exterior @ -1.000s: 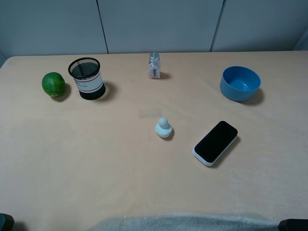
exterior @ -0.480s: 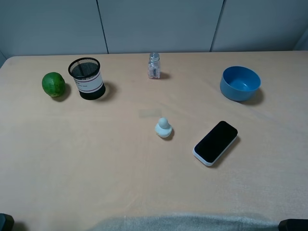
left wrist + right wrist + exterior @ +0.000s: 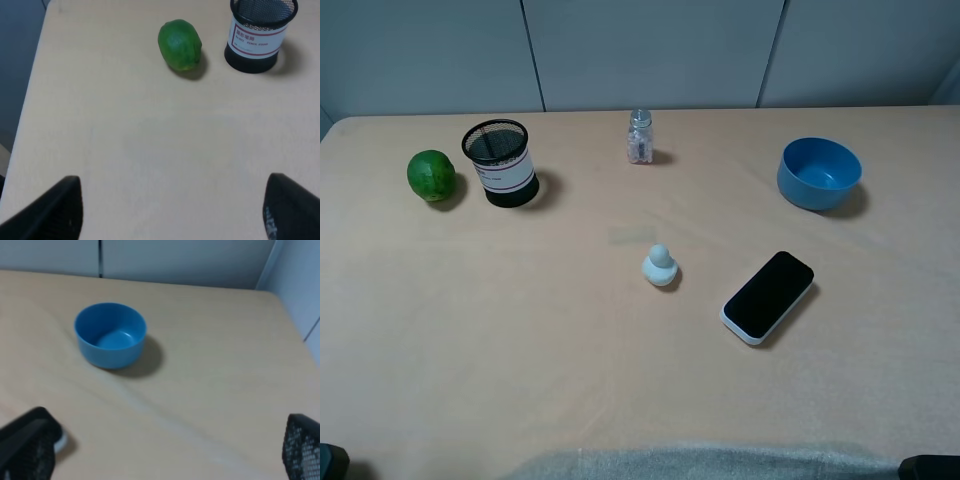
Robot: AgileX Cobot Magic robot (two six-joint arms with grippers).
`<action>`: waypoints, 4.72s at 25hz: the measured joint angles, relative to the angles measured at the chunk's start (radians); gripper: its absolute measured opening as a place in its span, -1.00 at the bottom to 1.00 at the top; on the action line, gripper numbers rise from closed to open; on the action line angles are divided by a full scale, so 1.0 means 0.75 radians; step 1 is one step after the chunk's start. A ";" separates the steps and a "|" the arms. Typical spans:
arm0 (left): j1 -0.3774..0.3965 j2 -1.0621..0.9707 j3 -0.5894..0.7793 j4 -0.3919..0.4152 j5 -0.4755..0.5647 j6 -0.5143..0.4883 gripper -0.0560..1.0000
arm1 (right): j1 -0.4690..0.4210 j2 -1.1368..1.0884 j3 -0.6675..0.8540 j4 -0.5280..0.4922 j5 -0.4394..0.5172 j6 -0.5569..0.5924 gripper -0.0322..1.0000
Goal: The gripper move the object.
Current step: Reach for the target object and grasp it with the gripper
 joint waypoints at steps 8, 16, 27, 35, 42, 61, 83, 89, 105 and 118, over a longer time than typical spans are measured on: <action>0.000 0.000 0.000 0.000 0.000 0.000 0.62 | 0.000 0.040 -0.003 0.052 -0.007 0.135 0.41; 0.000 0.000 0.000 0.000 0.000 0.000 0.62 | 0.000 0.494 -0.178 0.088 -0.026 0.139 0.41; 0.000 0.000 0.000 0.000 0.000 0.000 0.62 | 0.000 1.151 -0.515 0.231 0.066 0.139 0.41; 0.000 0.000 0.000 0.000 0.000 0.000 0.62 | 0.000 1.497 -0.757 0.268 0.067 0.104 0.41; 0.000 0.000 0.000 0.000 0.000 0.000 0.62 | 0.141 1.773 -1.009 0.186 0.073 0.061 0.41; 0.000 0.000 0.000 0.000 0.000 0.000 0.62 | 0.810 2.134 -1.155 -0.116 0.098 0.624 0.41; 0.000 0.000 0.000 0.000 0.000 0.000 0.62 | 1.128 2.475 -1.153 -0.120 0.010 0.924 0.41; 0.000 0.000 0.000 0.000 0.000 0.000 0.62 | 1.128 2.498 -1.075 -0.118 -0.058 0.979 0.41; 0.000 0.000 0.000 0.000 0.000 0.000 0.62 | 1.189 2.519 -0.982 -0.072 -0.194 1.028 0.41; 0.000 0.000 0.000 0.000 0.000 0.000 0.62 | 1.189 2.611 -0.977 -0.049 -0.262 1.031 0.41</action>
